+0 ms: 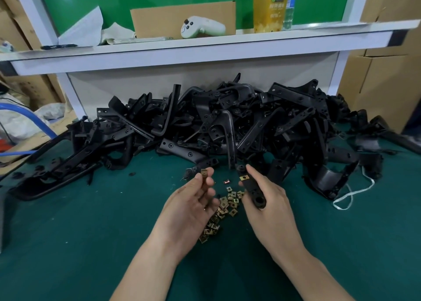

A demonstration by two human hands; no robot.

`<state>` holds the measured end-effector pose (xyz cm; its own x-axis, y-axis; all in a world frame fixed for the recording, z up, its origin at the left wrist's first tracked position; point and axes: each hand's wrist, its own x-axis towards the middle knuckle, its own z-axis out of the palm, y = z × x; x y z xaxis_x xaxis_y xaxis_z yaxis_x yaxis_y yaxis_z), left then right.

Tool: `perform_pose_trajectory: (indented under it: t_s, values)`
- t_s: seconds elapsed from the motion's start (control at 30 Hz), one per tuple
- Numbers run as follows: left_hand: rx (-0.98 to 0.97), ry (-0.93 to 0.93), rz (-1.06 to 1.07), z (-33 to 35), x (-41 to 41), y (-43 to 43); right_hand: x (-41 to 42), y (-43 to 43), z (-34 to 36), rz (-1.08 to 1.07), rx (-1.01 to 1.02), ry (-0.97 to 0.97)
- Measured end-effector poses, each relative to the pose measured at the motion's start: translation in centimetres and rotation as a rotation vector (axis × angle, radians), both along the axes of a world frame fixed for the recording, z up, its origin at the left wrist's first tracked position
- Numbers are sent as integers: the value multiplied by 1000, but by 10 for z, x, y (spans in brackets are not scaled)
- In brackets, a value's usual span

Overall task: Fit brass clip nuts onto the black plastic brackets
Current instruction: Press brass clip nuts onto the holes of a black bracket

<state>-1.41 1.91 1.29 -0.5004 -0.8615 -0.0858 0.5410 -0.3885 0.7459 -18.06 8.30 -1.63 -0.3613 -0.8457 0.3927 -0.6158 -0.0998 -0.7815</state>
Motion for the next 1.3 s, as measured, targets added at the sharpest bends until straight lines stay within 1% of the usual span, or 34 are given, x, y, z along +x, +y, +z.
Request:
perform_pose_trajectory:
  t_s: [0.1, 0.2, 0.37, 0.5, 0.63, 1.1, 1.3]
  values:
    - [-14, -24, 11, 1, -1, 1, 0, 0, 1, -3, 7, 10]
    - [-80, -101, 23, 1, -5, 5, 1, 0, -1, -1, 8, 27]
    - [-283, -339, 91, -2, -16, 16, 3, 0, 0, 16, 8, 52]
    - [-404, -449, 81, -2, -19, 22, 5, 0, 1, 27, 12, 88]
    - [-428, -477, 80, -3, -20, 23, 5, 0, 3, 44, 55, 81]
    - [-502, -563, 57, -2, -17, 22, 4, -2, 1, 50, 43, 106]
    - [-522, -557, 51, 0, -16, 23, 3, -3, 0, 49, 53, 106]
